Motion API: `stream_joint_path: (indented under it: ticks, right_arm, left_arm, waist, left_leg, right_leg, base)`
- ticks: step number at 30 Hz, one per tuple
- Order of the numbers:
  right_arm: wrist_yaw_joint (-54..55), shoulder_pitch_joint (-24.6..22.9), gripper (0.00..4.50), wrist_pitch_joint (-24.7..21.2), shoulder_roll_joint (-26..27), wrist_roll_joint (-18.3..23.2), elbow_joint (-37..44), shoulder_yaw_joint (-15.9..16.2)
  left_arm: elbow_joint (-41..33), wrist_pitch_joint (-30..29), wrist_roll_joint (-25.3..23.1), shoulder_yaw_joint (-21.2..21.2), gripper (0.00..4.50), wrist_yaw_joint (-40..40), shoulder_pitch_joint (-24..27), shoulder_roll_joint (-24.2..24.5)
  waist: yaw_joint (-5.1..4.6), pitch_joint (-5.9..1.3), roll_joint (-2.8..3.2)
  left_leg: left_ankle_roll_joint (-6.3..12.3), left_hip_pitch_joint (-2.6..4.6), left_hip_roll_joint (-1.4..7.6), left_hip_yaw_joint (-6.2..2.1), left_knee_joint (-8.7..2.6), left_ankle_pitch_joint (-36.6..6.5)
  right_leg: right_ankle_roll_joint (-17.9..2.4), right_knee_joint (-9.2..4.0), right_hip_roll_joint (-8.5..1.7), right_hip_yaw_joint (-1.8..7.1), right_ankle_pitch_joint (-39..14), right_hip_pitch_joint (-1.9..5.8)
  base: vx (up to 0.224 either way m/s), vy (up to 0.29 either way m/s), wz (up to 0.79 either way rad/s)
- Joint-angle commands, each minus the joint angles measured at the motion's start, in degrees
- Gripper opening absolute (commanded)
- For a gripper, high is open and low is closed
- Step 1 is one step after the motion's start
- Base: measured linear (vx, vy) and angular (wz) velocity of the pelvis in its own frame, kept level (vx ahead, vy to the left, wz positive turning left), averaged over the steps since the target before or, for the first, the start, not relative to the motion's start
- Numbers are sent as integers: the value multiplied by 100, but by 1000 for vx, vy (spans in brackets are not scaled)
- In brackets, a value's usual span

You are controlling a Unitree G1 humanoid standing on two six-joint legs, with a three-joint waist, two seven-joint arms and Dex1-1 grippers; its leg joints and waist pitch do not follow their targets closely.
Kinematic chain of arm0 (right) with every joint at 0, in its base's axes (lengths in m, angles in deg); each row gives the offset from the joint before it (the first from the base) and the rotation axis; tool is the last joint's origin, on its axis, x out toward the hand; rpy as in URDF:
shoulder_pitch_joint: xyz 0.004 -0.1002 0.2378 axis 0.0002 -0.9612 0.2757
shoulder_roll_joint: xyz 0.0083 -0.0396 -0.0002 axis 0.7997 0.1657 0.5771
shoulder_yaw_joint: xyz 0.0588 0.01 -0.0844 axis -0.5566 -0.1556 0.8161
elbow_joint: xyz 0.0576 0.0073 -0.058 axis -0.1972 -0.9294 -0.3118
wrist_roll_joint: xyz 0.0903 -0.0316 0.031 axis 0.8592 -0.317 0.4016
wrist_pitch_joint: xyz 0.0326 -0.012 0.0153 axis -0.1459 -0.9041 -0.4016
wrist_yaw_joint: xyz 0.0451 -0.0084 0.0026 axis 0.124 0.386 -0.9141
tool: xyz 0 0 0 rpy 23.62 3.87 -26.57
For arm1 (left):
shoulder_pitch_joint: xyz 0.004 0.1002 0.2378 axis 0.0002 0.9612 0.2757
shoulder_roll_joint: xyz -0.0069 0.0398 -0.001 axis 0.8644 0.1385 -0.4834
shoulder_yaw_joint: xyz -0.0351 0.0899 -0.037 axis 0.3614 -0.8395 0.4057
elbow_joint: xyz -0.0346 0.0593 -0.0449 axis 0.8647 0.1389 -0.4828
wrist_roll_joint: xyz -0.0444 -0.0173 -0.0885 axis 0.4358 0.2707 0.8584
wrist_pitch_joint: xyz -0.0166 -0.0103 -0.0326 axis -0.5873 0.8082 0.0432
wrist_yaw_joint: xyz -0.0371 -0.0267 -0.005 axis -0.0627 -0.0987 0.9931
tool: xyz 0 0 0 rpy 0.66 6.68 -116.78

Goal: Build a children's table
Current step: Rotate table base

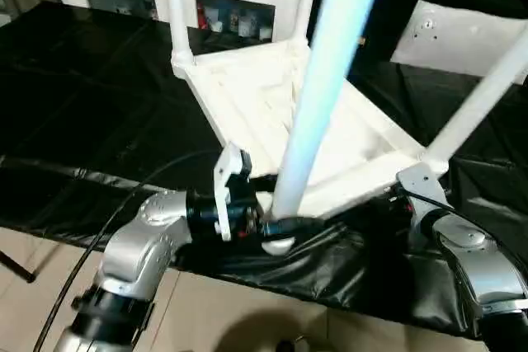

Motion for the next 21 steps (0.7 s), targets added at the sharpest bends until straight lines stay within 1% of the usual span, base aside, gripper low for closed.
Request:
stream_joint_path:
  ticks: [1, 3, 4, 5, 6, 7, 8, 9, 11, 12, 13, 14, 16, 18, 19, 20, 21]
  right_arm:
    - [-4, 34, 450, -14, 13, -130, -352, 105]
    - [11, 179, 450, 100, 123, -134, -506, 168]
    - [23, 292, 450, 197, 205, -142, -617, 219]
    - [41, 384, 450, 229, 289, -123, -690, 233]
    - [63, 520, 450, 286, 401, -108, -793, 260]
    - [84, 689, 450, 334, 529, -110, -901, 315]
    - [93, 786, 450, 354, 598, -119, -958, 353]
    - [104, 936, 450, 386, 707, -136, -1034, 417]
    - [118, 1060, 450, 421, 809, -131, -1102, 453]
    - [78, 1219, 450, 500, 901, -144, -1239, 527]
    - [74, 1277, 450, 536, 929, -161, -1302, 555]
    - [73, 1316, 450, 563, 945, -173, -1350, 570]
    - [74, 1431, 450, 640, 1002, -210, -1517, 583]
    - [88, 1586, 450, 764, 1086, -282, -1769, 580]
    - [100, 1678, 450, 835, 1141, -317, -1916, 571]
    - [100, 1685, 450, 840, 1145, -319, -1927, 570]
    - [84, 1782, 450, 959, 1212, -319, -2076, 585]
  left_arm:
    - [-258, -126, 169, -183, 447, -20, 0, -30]
    - [-297, -137, 172, -211, 447, 0, -14, -55]
    - [-315, -133, 158, -227, 447, 26, -26, -77]
    - [-338, -161, 176, -239, 447, 14, -30, -77]
    - [-367, -193, 181, -245, 447, 24, -39, -90]
    - [-388, -224, 187, -256, 447, 22, -52, -101]
    - [-398, -239, 190, -263, 447, 18, -58, -106]
    - [-416, -250, 187, -276, 447, 22, -63, -118]
    - [-447, -260, 177, -290, 447, 47, -59, -141]
    - [-447, -266, 169, -318, 447, 73, -77, -178]
    - [-441, -256, 159, -335, 447, 93, -89, -202]
    - [-432, -248, 149, -348, 447, 108, -99, -220]
    - [-343, -144, 53, -379, 447, 153, -144, -256]
    - [-187, -16, -82, -376, 447, 218, -234, -310]
    - [-103, 46, -160, -368, 447, 246, -298, -333]
    - [-96, 50, -166, -367, 447, 248, -302, -335]
    - [15, 128, -222, -341, 447, 304, -390, -401]
  waist:
    - [-7, -311, -36]
    - [-38, -310, -29]
    - [-46, -312, -27]
    - [-79, -319, -41]
    - [-92, -315, -39]
    - [-125, -322, -34]
    - [-146, -318, -38]
    - [-196, -319, -52]
    - [-235, -313, -61]
    - [-241, -315, -105]
    - [-255, -317, -81]
    - [-266, -321, -104]
    - [-281, -319, -89]
    - [-290, -326, -87]
    - [-286, -326, -78]
    - [-277, -336, -75]
    - [-276, -336, -57]
  left_leg:
    - [541, -114, 296, -9, -457, 108]
    - [468, -110, 293, -14, -464, 44]
    - [448, -114, 295, -20, -467, 32]
    - [417, -131, 290, -27, -468, 21]
    - [399, -131, 292, -29, -472, -4]
    - [355, -147, 293, -41, -476, -51]
    - [337, -164, 289, -51, -485, -93]
    - [262, -157, 281, -47, -483, -265]
    - [229, -149, 278, -41, -480, -391]
    - [234, -164, 276, -42, -481, -396]
    - [231, -174, 275, -51, -483, -389]
    - [236, -175, 276, -46, -478, -382]
    - [245, -173, 271, -36, -467, -375]
    - [247, -167, 278, -27, -464, -344]
    - [255, -162, 266, -15, -459, -315]
    - [257, -159, 274, -15, -456, -280]
    - [253, -168, 273, -13, -454, -236]
  right_leg:
    - [-1237, -378, -434, 293, -1313, 364]
    - [-1228, -379, -425, 290, -1309, 355]
    - [-1231, -380, -430, 289, -1306, 363]
    - [-1233, -376, -432, 290, -1276, 379]
    - [-1232, -379, -431, 291, -1282, 376]
    - [-1238, -374, -435, 287, -1291, 390]
    - [-1229, -375, -433, 280, -1341, 399]
    - [-1161, -402, -436, 278, -1568, 388]
    - [-1101, -432, -431, 285, -1751, 376]
    - [-1066, -441, -431, 283, -1802, 387]
    - [-1038, -434, -434, 283, -1856, 384]
    - [-1029, -439, -437, 282, -1866, 380]
    - [-1020, -447, -431, 286, -1885, 365]
    - [-1056, -437, -420, 286, -1798, 356]
    - [-1082, -440, -409, 286, -1726, 355]
    - [-1107, -428, -415, 293, -1639, 364]
    - [-1142, -421, -406, 291, -1553, 366]
  base:
    - [0, 0, 0]
    - [0, 0, 0]
    - [0, 0, 0]
    - [0, 0, 0]
    - [0, 0, 0]
    - [0, 0, 0]
    - [0, 0, 0]
    - [0, 0, 0]
    - [0, 0, 0]
    - [0, 0, 0]
    - [0, 0, 0]
    - [0, 0, 0]
    - [0, 0, 0]
    - [0, 0, 0]
    - [0, 0, 0]
    - [0, 0, 0]
    - [0, 0, 0]
